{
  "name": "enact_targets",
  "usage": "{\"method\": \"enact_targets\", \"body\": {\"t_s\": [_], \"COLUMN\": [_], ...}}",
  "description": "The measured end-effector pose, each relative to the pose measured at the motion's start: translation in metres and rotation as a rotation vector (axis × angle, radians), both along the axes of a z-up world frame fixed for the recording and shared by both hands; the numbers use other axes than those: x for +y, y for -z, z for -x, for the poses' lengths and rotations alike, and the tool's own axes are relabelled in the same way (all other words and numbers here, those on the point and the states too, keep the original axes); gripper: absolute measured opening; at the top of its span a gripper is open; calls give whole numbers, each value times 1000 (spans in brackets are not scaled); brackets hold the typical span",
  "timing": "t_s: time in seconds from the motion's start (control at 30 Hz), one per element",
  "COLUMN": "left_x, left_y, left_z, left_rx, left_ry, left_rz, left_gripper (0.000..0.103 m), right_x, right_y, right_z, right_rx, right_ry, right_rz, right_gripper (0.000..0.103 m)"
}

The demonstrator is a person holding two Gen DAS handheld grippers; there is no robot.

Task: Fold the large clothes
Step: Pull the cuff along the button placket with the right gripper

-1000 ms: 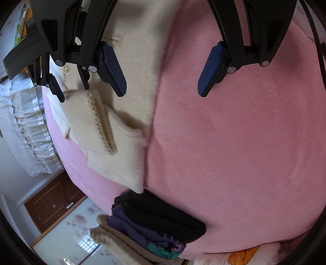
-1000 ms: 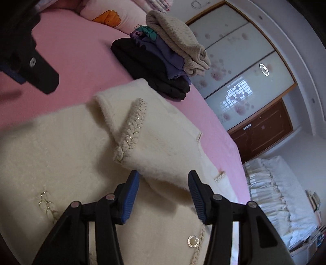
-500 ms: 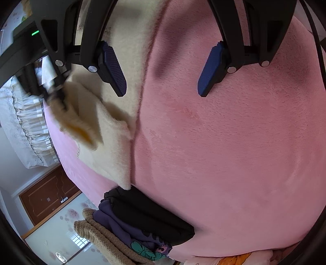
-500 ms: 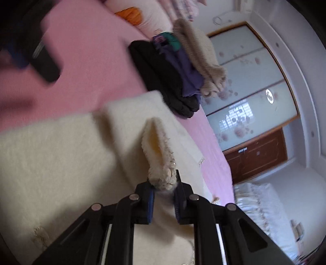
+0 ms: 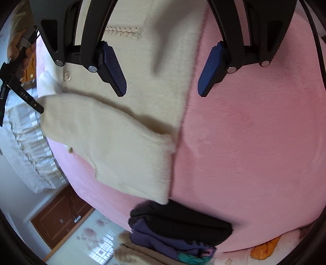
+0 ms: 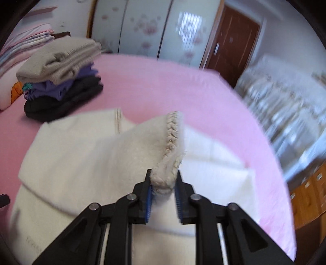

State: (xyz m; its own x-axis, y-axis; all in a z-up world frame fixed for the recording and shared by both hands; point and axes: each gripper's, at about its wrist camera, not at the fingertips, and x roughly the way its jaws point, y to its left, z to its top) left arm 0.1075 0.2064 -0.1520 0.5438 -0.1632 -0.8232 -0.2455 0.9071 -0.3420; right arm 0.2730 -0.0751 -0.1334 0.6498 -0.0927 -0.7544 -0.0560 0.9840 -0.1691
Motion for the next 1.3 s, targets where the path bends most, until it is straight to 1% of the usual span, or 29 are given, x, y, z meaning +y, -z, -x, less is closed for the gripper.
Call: {"method": "enact_targets", "body": {"t_s": [0.1, 0.17, 0.27, 0.3, 0.37, 0.43, 0.57, 0.67, 0.73, 0.77, 0.8, 0.87, 0.9, 0.97, 1.07, 1.1, 1.13, 1.17, 1.23, 1.27, 1.3], "left_x": [-16, -27, -38, -41, -43, -42, -39, -39, -41, -41, -40, -40, -39, -39, -39, -40, -40, -40, -40, -39, -37], "left_y": [1, 2, 8, 9, 14, 20, 24, 27, 28, 28, 27, 28, 27, 27, 27, 28, 28, 28, 27, 25, 23], "left_z": [-8, -14, -27, -32, -43, -52, -65, -72, -74, -73, -72, -72, -71, -71, -71, -72, -71, -71, -71, -70, -69], "left_rx": [6, 14, 24, 28, 41, 58, 61, 63, 61, 59, 58, 55, 53, 50, 47, 50, 51, 53, 57, 61, 66], "left_ry": [34, 54, 75, 78, 73, 57, 15, -3, -13, -20, -27, -40, -45, -55, -73, -76, -79, -81, -80, -79, -79], "left_rz": [-39, -75, -149, -176, -211, -205, -198, -199, -206, -206, -203, -195, -190, -180, -178, -177, -178, -179, -175, -168, -163], "left_gripper": [71, 71, 71, 71, 71, 71, 71, 72, 72, 72, 72, 73, 73, 74, 75, 75, 75, 75, 75, 75, 75], "right_x": [-30, -44, -67, -74, -84, -87, -85, -78, -71, -68, -64, -58, -56, -49, -43, -41, -41, -41, -41, -40, -40], "right_y": [29, 42, 51, 53, 59, 63, 76, 84, 87, 87, 86, 81, 76, 56, 25, 19, 18, 22, 41, 54, 67], "right_z": [1, 1, -4, -8, -18, -29, -55, -72, -81, -83, -85, -83, -81, -74, -66, -66, -70, -76, -88, -94, -98], "right_rx": [101, 155, 190, 196, 211, 231, 269, 277, 261, 255, 248, 241, 223, 139, 0, -37, -48, -33, 30, 79, 133], "right_ry": [12, -3, 15, 28, 45, 42, 27, 20, 16, 12, 9, -29, -39, -72, -105, -103, -92, -82, -56, -43, -26], "right_rz": [-87, -178, -283, -315, -372, -421, -464, -450, -434, -425, -412, -400, -376, -309, -247, -217, -194, -179, -153, -131, -106], "right_gripper": [32, 32, 35, 38, 39, 39, 39, 39, 41, 40, 33, 15, 15, 15, 15, 15, 15, 15, 17, 18, 22]}}
